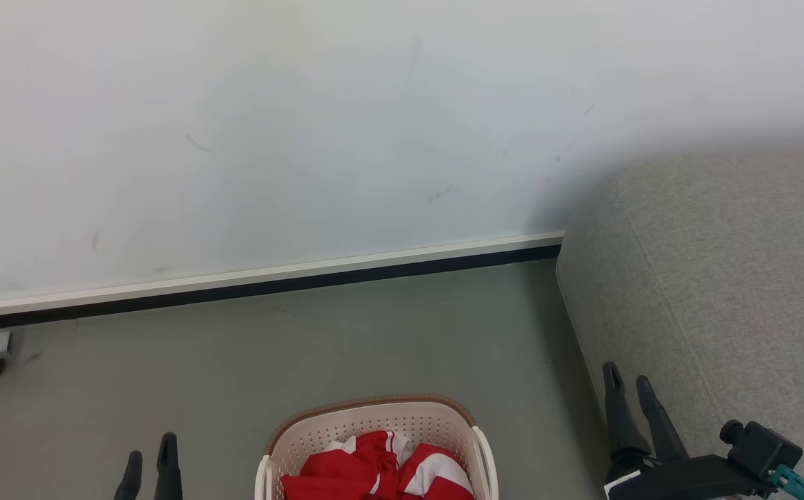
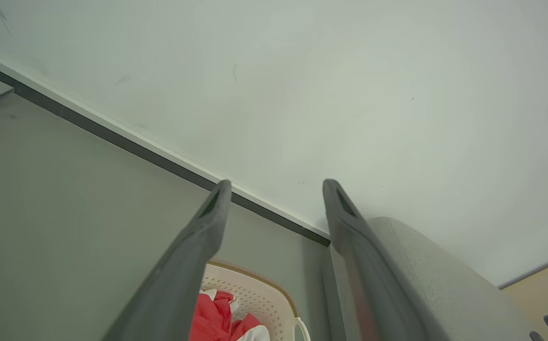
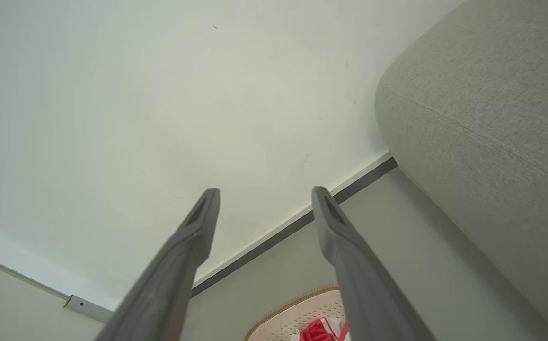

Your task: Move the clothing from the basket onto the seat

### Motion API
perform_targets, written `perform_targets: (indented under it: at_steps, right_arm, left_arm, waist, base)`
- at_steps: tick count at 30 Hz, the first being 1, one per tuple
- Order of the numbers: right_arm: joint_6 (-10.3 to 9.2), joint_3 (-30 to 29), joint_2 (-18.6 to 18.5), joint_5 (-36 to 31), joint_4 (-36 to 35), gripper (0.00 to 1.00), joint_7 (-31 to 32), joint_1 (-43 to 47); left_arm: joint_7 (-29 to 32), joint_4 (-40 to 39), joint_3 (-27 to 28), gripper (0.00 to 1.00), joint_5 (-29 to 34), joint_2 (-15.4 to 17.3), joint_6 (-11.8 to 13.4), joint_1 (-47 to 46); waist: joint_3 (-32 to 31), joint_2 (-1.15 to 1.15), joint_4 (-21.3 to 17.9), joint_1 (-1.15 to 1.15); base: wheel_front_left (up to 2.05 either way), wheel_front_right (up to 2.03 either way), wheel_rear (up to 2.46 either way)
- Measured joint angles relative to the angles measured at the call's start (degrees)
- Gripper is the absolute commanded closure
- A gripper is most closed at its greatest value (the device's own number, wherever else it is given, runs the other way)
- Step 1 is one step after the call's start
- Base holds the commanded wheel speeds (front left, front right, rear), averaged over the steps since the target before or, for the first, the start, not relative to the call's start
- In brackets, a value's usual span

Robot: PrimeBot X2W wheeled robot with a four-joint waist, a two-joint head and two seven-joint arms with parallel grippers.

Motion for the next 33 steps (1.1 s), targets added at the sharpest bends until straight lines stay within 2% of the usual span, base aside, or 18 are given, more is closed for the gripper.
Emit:
perform_targets:
  at_steps: [7, 18, 33]
  right_arm:
    - [0.0, 0.67, -0.22, -5.06, -0.23, 0.0, -0.83, 0.09]
    - [0.0, 4.9, -1.82, -12.01, -0.24, 0.0, -2.09, 0.09]
    - [0.0, 6.41, -2.36, -19.61, -0.54, 0.0, -3.58, 0.1]
  left_arm:
    - [-1.38, 0.66, -0.89, 0.0, 4.64, 0.03, 0.85, -0.13]
    - [-3.33, 0.59, -2.74, 0.0, 13.14, 0.08, 2.02, -1.11]
    - [-5.43, 0.83, -4.88, 0.0, 21.07, 0.66, 2.75, -1.42]
  waist:
    - [-0.15, 0.0, -0.1, 0.0]
    - [-0.34, 0.0, -0.29, 0.0]
    - [-0.39, 0.0, -0.47, 0.0]
  base:
    - [0.0, 0.0, 0.0]
    - [0.0, 0.0, 0.0]
    - [0.0, 0.0, 0.0]
